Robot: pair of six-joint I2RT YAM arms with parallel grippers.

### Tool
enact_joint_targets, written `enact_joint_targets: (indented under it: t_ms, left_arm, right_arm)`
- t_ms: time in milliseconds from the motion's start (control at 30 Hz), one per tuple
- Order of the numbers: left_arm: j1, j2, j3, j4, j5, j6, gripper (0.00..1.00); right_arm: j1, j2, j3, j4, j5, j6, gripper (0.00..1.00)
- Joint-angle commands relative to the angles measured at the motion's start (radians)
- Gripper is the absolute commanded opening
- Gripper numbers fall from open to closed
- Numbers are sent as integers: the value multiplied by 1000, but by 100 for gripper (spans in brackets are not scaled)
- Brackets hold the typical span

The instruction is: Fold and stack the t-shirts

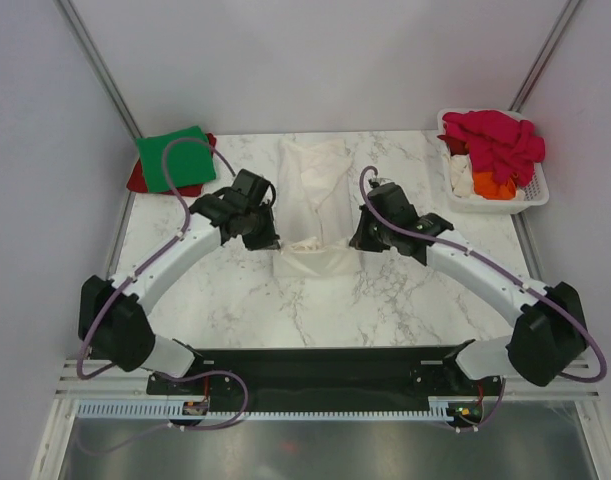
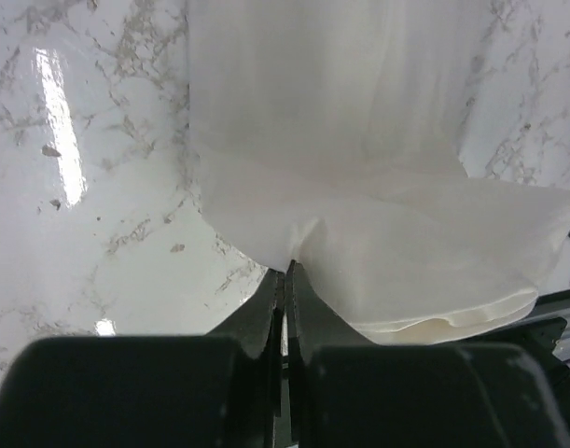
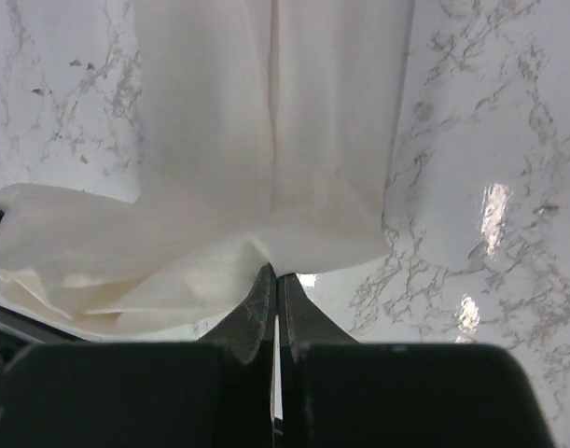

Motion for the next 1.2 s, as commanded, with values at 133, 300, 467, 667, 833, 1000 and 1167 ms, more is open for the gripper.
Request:
enact_joint_targets:
  t_ms: [133, 300, 467, 667, 833, 1000, 1167]
  left_arm:
    - [89, 267, 260, -25, 42, 208, 2]
    - [133, 416, 427, -63, 42, 266, 2]
    - [159, 548, 577, -114, 51, 297, 2]
    - [182, 726, 763, -173, 51, 335, 2]
    - [201, 880, 901, -216, 72, 363, 7]
    - [222, 976, 1054, -252, 71, 368, 66]
    - [232, 897, 1128, -295, -39, 358, 97]
  right_arm:
    - [-94, 231, 202, 7, -18, -121, 0]
    - [-136, 349, 293, 13, -73, -143, 0]
    - [-172, 475, 408, 11, -107, -155, 0]
    - [-199, 628, 548, -10, -127, -166, 0]
    - [-221, 751, 640, -21, -125, -155, 37]
    - [-261, 854, 778, -42, -148, -154, 75]
    - [-301, 819, 898, -113, -121, -198, 81]
